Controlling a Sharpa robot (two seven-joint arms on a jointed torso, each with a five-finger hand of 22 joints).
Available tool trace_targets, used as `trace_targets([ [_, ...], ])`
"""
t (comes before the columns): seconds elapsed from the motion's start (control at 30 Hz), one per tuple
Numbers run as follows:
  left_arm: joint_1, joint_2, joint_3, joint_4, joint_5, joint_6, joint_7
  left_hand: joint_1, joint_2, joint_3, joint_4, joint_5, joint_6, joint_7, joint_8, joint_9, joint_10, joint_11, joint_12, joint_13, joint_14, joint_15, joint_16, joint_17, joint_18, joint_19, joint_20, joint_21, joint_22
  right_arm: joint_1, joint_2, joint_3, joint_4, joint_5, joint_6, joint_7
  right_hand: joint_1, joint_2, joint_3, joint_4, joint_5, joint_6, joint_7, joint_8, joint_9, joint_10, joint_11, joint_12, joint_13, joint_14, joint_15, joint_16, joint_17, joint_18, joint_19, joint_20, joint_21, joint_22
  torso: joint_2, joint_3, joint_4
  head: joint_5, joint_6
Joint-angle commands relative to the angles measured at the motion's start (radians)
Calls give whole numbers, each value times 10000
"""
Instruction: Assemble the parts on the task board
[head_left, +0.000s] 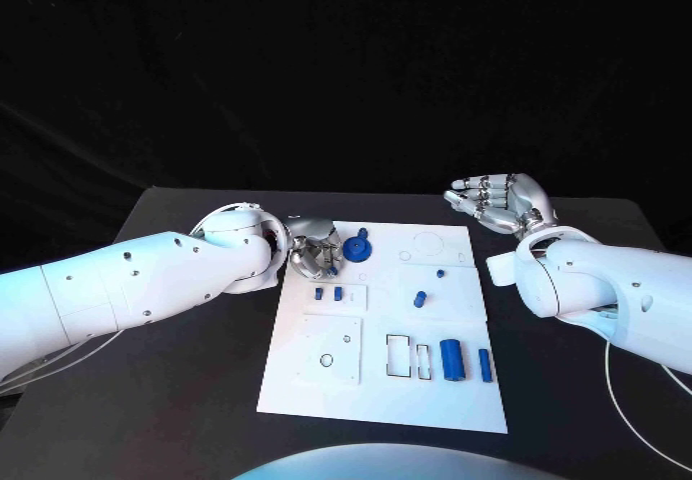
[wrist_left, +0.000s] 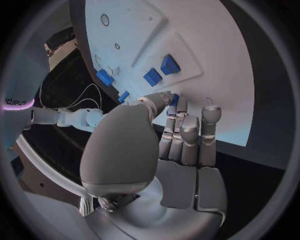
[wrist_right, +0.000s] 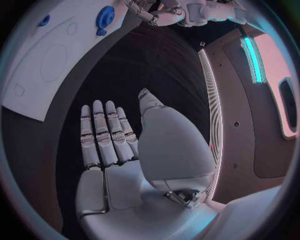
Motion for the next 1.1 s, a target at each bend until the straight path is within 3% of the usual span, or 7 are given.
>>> trace_targets([
  [0.03,-14,28,-18,17,67,287,70,-50,23,35,-92,-26,-140,46,-155,-47,-159,132,-225,-51,-371,57,-190,-528,10,-400,27,-310,-337,-8,14,2,1,-31,223,-14,-58,51,-44,15,-44,61,175,-1,-8,66,-7,-30,-2,38,-47,-39,-9,110,30,-33,40,-9,3,1,0,-2,1],
  [0.3,-14,24,-24,14,77,157,118,-97,-12,47,-109,-28,-252,73,-288,-87,-200,166,-324,-54,-499,85,-242,-707,32,-507,58,-399,-428,-31,38,2,-18,-31,270,-41,-66,62,-46,18,-44,61,176,-5,-11,64,-5,-32,-3,33,-45,-42,-16,108,24,-32,35,-16,1,-3,3,-1,-13],
  [0.4,-14,20,-24,9,89,64,144,-133,-47,113,-138,-11,-230,123,-375,-99,-552,287,-613,-109,-1204,188,-586,-1744,119,-941,134,-742,-812,-35,41,2,-21,-31,280,-46,-71,65,-49,20,-45,60,177,-8,-14,62,-4,-33,-3,28,-43,-44,-21,106,21,-32,32,-21,-2,-4,0,5,-16],
  [0.8,-14,-2,-25,19,126,-120,173,-119,-57,146,-169,-6,-253,141,-423,-110,-620,318,-684,-113,-1298,212,-622,-1841,128,-988,160,-775,-836,-45,33,1,-24,-31,305,-73,-74,65,-50,21,-45,60,177,-8,-14,62,-3,-34,-3,27,-43,-45,-22,106,20,-32,32,-22,0,-4,4,1,-17],
  [1.1,-14,-18,-25,32,109,-206,163,-285,-230,126,-139,-8,-472,112,-670,-182,-953,445,-896,-119,-1781,331,-768,-2486,136,-1063,261,-830,-865,-54,24,1,-21,-31,306,-71,-74,65,-50,21,-45,60,177,-8,-14,62,-3,-34,-3,27,-43,-45,-22,106,20,-32,32,-22,2,-4,1,6,-9],
])
